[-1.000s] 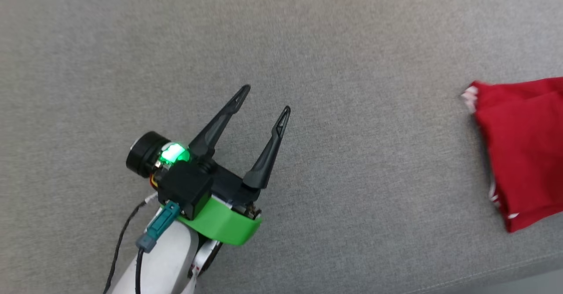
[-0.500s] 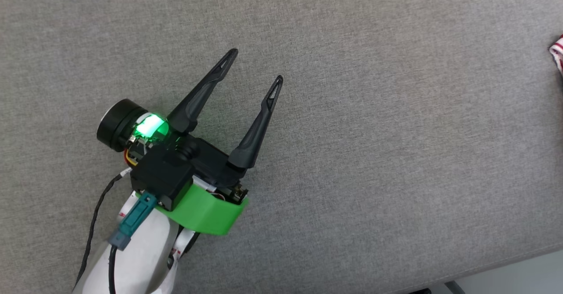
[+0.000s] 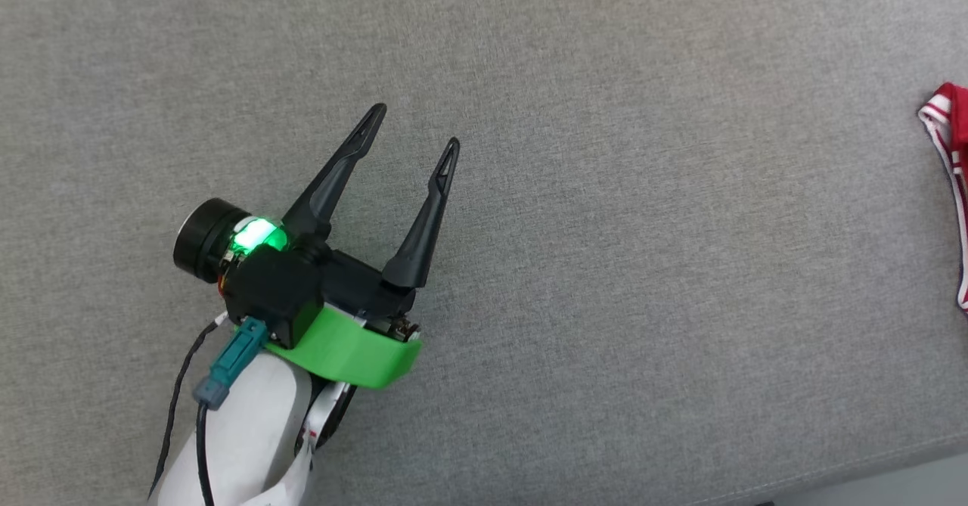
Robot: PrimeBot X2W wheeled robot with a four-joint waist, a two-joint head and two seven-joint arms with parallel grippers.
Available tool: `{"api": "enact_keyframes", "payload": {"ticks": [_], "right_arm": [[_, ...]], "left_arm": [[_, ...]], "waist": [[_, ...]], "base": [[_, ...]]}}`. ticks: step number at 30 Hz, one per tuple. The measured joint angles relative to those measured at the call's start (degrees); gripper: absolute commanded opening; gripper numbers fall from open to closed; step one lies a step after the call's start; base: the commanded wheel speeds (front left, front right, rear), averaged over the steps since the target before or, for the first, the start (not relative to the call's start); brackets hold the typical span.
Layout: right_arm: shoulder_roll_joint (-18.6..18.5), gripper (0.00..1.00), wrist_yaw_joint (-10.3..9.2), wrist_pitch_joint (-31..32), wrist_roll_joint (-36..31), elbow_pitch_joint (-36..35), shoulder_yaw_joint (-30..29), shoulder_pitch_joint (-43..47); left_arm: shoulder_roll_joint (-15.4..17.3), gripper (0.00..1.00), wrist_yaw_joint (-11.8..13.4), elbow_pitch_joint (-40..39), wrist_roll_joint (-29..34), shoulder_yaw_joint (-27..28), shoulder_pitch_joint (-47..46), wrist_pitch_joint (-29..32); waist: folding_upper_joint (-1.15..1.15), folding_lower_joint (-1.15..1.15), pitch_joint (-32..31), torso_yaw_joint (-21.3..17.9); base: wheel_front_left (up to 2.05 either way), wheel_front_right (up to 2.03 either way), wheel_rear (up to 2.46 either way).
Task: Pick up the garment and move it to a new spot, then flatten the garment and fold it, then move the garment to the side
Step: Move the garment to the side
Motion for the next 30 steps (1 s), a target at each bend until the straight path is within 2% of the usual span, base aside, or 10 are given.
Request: {"api": "enact_keyframes", "payload": {"ticks": [4,9,12,13,14,15,17,23,27,30], "right_arm": [[1.4,1.00,0.00,-0.9,1.9,-5.6,0.9,0.0],[3.7,1.00,0.00,-0.3,6.7,-16.3,4.1,0.8],[5.4,1.00,0.00,-0.1,10.1,-23.2,3.7,2.7],[8.4,1.00,0.00,-0.4,11.4,-30.6,3.0,5.9],[9.4,1.00,0.00,-0.4,11.7,-32.5,3.0,7.1],[13.1,1.00,0.00,-0.9,12.9,-37.7,2.7,11.5],[15.8,1.00,0.00,-1.6,13.3,-40.9,2.7,14.7],[23.7,1.00,-0.01,-4.9,14.1,-45.0,3.5,22.8],[28.1,1.00,0.00,-7.2,14.5,-44.7,5.2,27.1],[30.7,1.00,-0.01,-9.0,14.9,-43.6,6.0,29.0]], "left_arm": [[-1.1,1.00,0.6,1.9,-0.9,2.1,2.6,0.0],[-1.7,1.00,2.4,4.5,-0.9,5.6,6.5,0.0],[-2.3,1.00,3.0,5.6,-0.9,7.3,8.3,0.0],[-3.0,1.00,3.5,7.0,-1.0,8.7,10.0,0.0],[-3.3,1.00,3.7,7.2,-1.1,9.1,10.6,0.0],[-3.9,1.00,4.1,7.8,-1.2,10.5,12.2,0.0],[-4.2,1.00,4.3,8.0,-1.2,11.2,13.1,0.0],[-5.7,1.00,3.8,9.0,-1.7,12.9,15.9,0.0],[-7.0,1.00,3.1,9.0,-1.6,14.4,17.3,0.0],[-8.2,1.00,1.7,7.9,-1.7,15.3,18.2,-0.1]], "waist": [[0.00,-0.01,-3.9,0.5],[0.00,-0.01,-9.0,1.3],[0.00,-0.01,-12.2,2.0],[-0.01,-0.01,-15.3,3.0],[-0.01,-0.01,-16.1,3.3],[-0.01,-0.01,-18.6,4.5],[0.00,-0.01,-20.2,5.4],[-0.01,-0.01,-23.9,8.1],[-0.01,-0.01,-26.1,9.7],[-0.01,-0.01,-27.5,10.7]], "base": [[0.00,0.00,0.00],[0.00,0.00,0.00],[0.00,0.00,0.00],[0.00,0.00,0.00],[0.00,0.00,0.00],[0.00,0.00,0.00],[0.00,0.00,0.00],[0.00,0.00,0.00],[0.00,0.00,0.00],[0.00,0.00,0.00]]}}
